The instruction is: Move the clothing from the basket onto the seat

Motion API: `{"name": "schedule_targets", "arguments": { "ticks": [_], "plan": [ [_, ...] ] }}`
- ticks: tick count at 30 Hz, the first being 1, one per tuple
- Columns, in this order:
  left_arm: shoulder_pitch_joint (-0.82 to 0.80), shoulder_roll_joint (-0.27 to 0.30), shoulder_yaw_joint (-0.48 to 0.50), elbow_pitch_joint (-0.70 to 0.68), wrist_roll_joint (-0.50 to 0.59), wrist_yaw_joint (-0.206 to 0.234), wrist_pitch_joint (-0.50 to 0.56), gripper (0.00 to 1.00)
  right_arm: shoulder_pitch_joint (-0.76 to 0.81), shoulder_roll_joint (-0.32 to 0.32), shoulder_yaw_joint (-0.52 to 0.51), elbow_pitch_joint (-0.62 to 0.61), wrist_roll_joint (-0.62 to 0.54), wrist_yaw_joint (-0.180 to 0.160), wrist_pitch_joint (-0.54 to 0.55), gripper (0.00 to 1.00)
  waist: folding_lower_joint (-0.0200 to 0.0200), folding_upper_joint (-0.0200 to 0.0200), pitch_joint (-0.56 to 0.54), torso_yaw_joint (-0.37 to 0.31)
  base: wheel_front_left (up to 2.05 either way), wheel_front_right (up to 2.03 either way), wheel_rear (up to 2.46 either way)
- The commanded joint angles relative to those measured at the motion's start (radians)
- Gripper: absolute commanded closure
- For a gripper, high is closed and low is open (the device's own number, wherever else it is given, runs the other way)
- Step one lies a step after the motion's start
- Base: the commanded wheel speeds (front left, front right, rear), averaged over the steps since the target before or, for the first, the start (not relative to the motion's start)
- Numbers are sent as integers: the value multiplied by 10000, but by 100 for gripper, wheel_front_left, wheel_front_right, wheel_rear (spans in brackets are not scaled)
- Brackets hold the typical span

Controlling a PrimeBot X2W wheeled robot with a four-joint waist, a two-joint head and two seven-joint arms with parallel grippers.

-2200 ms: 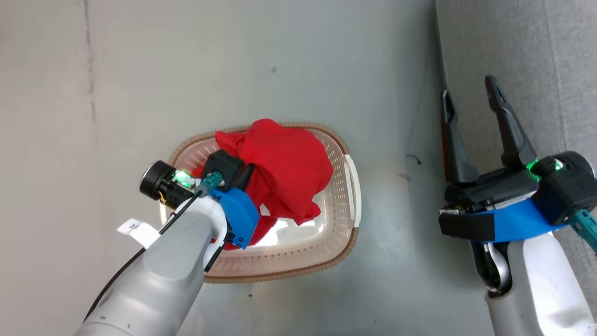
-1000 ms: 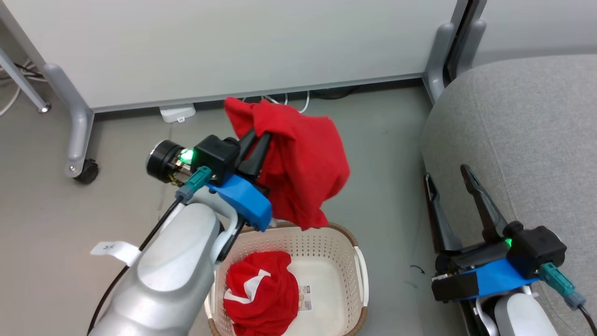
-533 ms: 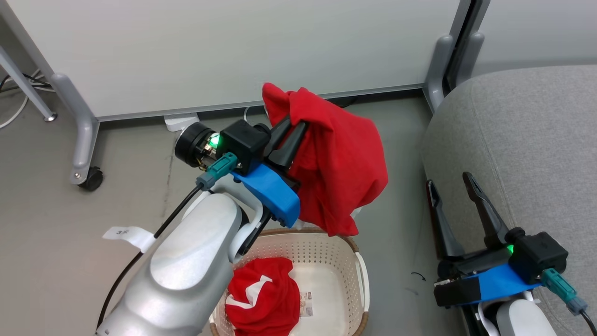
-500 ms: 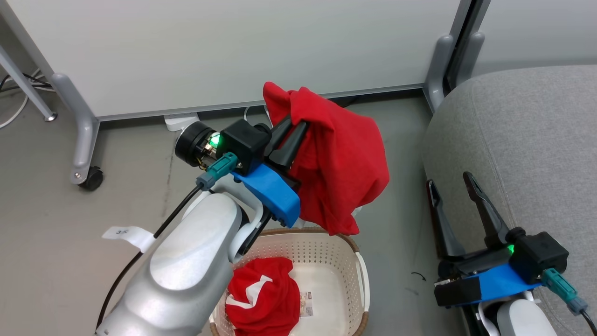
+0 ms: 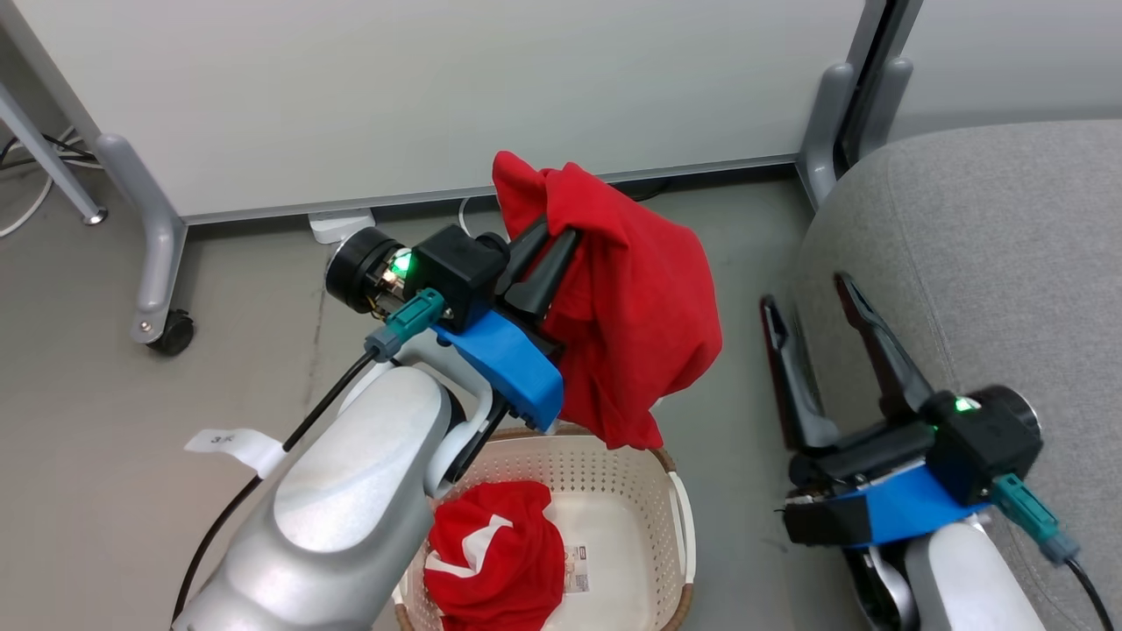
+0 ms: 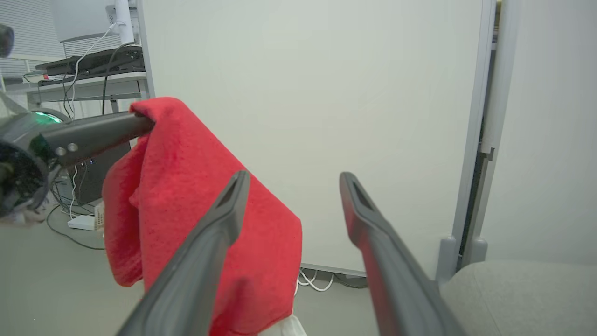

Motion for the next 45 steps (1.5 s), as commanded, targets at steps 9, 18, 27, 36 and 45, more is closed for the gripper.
{"name": "schedule_targets", "arguments": {
  "ticks": [9,18,27,36,45],
  "plan": [
    [-117,-36,-169,-98,-9,70,-52,100,-1134,-37,1593,133,-249,5,-42,0,0,0,118,186,0,0,0],
    [-264,-171,-389,-138,16,46,-88,100,-2106,-39,2403,1631,-717,5,-40,0,0,0,240,369,0,0,0],
    [-363,-363,-720,-155,-63,-8,-115,100,-2780,-35,2350,3721,-1143,5,-40,0,0,0,177,626,0,0,0],
    [-333,-391,-892,-61,-145,-24,-178,100,-2899,-36,2429,4120,-835,5,-40,100,0,0,79,669,0,0,0],
    [-293,-362,-959,28,-241,9,-236,100,-2743,-36,2466,4054,-630,5,-42,100,0,0,-31,648,0,0,0]
  ]
}}
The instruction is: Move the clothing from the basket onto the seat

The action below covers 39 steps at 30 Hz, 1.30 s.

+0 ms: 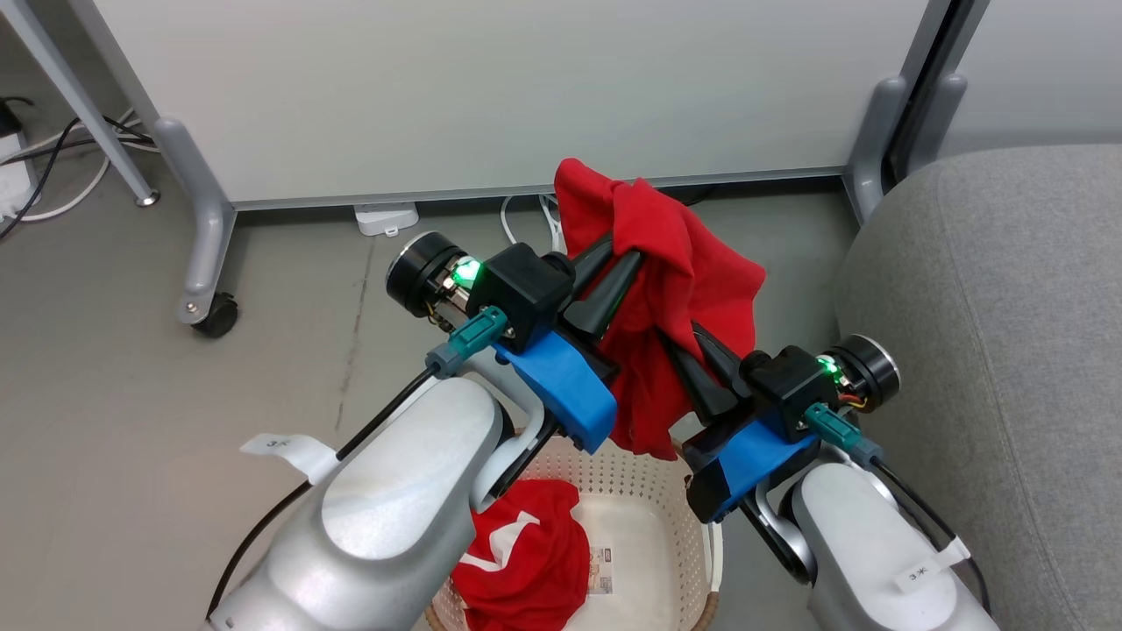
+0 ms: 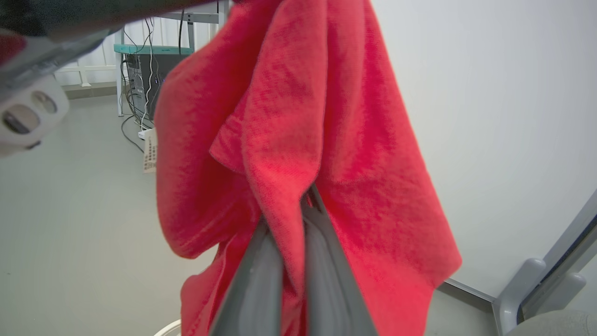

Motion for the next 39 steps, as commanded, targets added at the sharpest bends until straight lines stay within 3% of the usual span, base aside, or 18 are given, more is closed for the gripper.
{"name": "schedule_targets", "arguments": {
  "ticks": [1,12,13,14,15,30,39],
  "plan": [
    [-41,34,-15,27,-54,-1,-67,100,6,-36,12,-37,44,5,-38,100,0,0,-5,-2,0,0,0],
    [23,73,-102,74,-130,75,-107,100,79,-36,-72,-139,192,5,-40,100,0,0,-50,-19,0,0,0],
    [46,60,-95,77,-158,75,-107,87,94,-36,-75,-167,203,5,-40,100,0,0,-57,-21,0,0,0],
    [71,45,-103,91,-170,73,-94,23,119,-36,-78,-193,211,5,-40,100,0,0,-63,-22,0,0,0],
    [83,37,-115,100,-191,78,-106,0,146,-36,-89,-220,246,5,-40,100,0,0,-67,-23,0,0,0],
    [73,149,-250,220,-214,177,-207,0,87,-36,-487,-626,276,5,-42,100,0,0,223,-18,0,0,0],
    [-29,230,-328,77,-145,255,-338,0,170,-36,-1147,-850,166,5,-42,100,0,0,558,-480,0,0,0]
  ]
}}
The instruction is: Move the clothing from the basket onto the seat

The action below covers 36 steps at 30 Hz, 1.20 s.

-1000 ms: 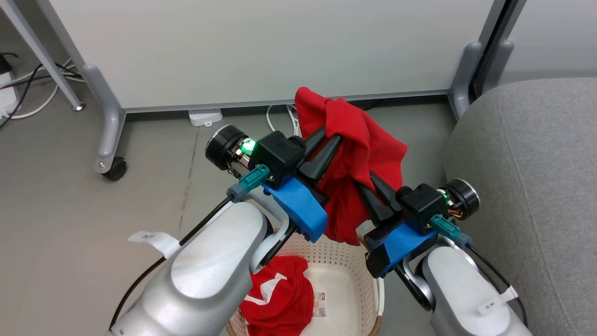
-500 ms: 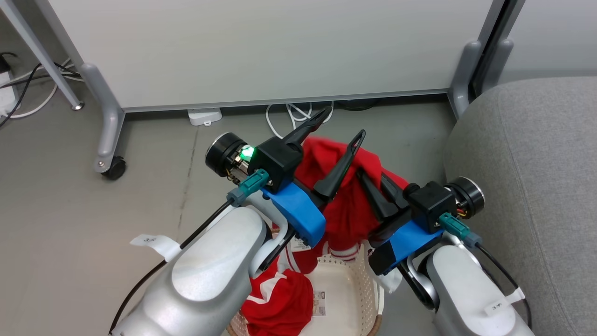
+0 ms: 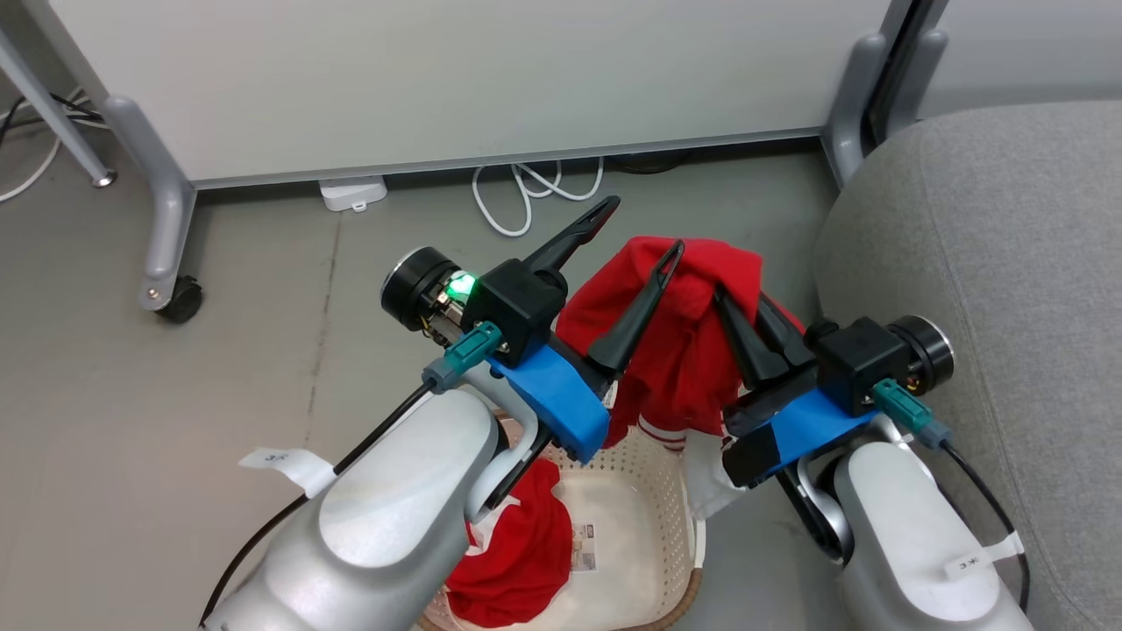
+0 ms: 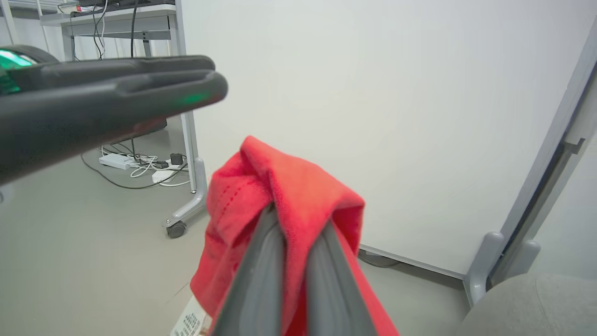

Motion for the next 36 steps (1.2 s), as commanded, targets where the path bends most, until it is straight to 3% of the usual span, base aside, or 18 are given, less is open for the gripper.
{"name": "schedule_targets", "arguments": {
  "ticks": [1,36],
  "plan": [
    [-130,56,-31,-57,56,31,-76,0,46,-36,-132,-106,-20,5,-49,100,0,0,111,-215,0,0,0],
    [-509,-33,-1030,-12,162,-180,-193,0,986,-26,-2262,-1622,16,5,-47,100,0,0,1191,-3500,0,0,0]
  ]
}}
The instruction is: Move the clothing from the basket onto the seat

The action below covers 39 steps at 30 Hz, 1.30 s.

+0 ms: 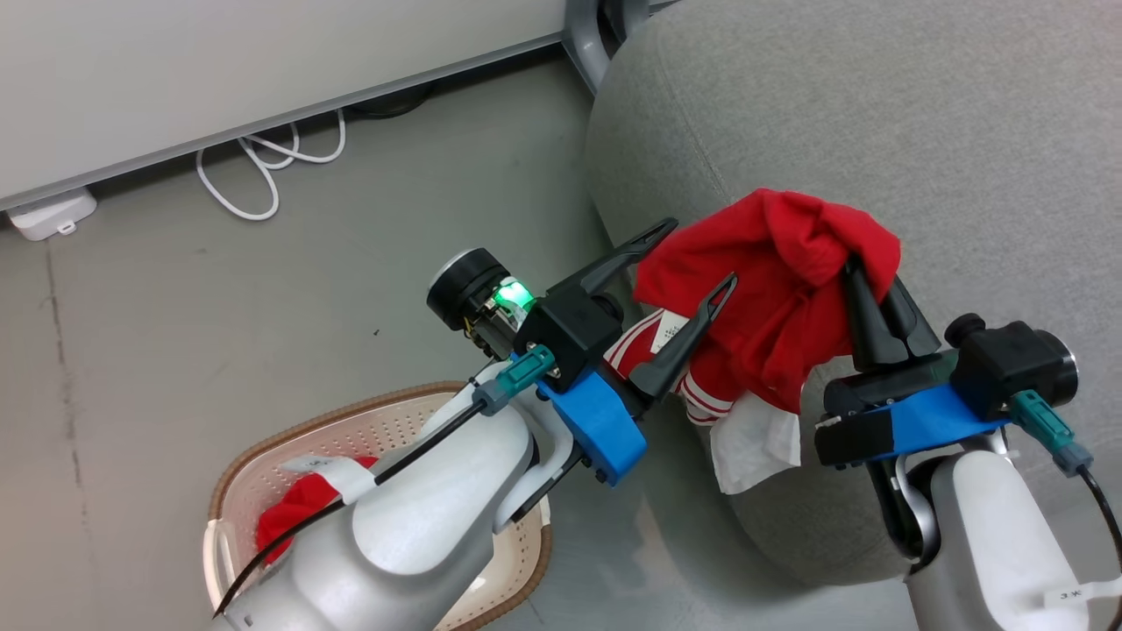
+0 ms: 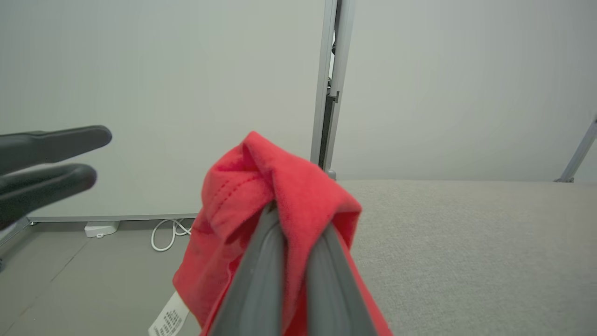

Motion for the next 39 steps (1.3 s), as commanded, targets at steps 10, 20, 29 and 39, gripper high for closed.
{"name": "schedule_targets", "arguments": {
  "ticks": [10,20,29,39],
  "plan": [
    [-224,109,-43,78,-51,-13,-80,0,-49,-14,-321,-625,59,5,-45,100,-1,0,182,-226,0,0,0],
    [-795,271,-107,-213,216,112,84,0,-2318,-28,-1735,-1580,-273,5,-47,100,-1,0,1476,172,0,0,0],
    [-1625,511,-109,-668,554,194,359,0,-5446,-1245,-3560,-2005,-343,5,-44,100,-1,0,3332,637,0,0,0],
    [-2115,441,-227,-844,732,201,308,0,-6958,-3215,-4854,-777,-320,5,-44,100,-1,0,4454,1002,0,0,0]
  ]
}}
